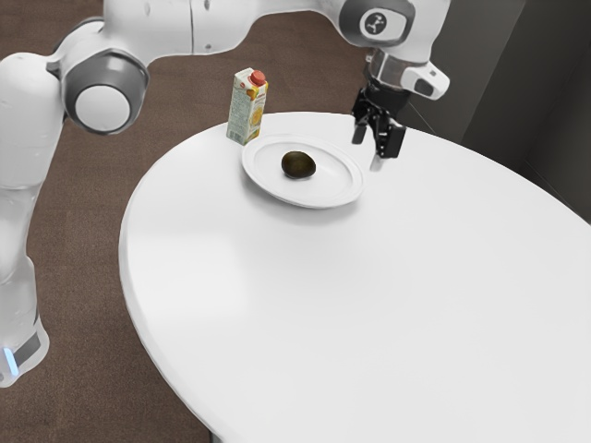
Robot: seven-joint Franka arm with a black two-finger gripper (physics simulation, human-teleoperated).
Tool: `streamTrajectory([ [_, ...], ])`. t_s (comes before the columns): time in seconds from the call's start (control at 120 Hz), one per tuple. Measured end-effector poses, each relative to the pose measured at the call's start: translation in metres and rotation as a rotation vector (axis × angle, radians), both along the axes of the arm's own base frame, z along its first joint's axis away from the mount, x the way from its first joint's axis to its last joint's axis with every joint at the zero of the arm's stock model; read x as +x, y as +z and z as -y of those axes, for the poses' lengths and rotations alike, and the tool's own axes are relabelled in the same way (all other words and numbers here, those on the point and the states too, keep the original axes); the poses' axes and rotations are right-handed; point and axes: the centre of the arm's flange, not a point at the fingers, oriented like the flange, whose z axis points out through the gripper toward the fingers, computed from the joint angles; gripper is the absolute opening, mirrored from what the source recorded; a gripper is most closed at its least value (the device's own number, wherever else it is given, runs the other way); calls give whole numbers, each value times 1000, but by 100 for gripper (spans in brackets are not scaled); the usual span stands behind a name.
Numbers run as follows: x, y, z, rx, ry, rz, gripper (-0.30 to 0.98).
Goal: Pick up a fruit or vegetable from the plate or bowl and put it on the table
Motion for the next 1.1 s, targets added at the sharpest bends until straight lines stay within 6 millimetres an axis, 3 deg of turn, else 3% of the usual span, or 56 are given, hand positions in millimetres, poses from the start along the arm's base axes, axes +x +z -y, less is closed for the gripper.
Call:
streamTrajectory([
  [0.367, -8, 20, -36, 2, 59, 33, 68],
  [0.533, -24, 50, -48, -14, 71, 75, 68],
  [0.7, -37, 46, -123, 0, 166, 38, 68],
  [0.767, -36, 37, -134, 39, 152, 13, 68],
  [0.892, -35, -10, -165, 70, 111, -71, 68],
  [1.0, -41, -33, -193, 73, 81, -104, 68],
  [1.1, -66, -47, -209, 67, 54, -127, 68],
])
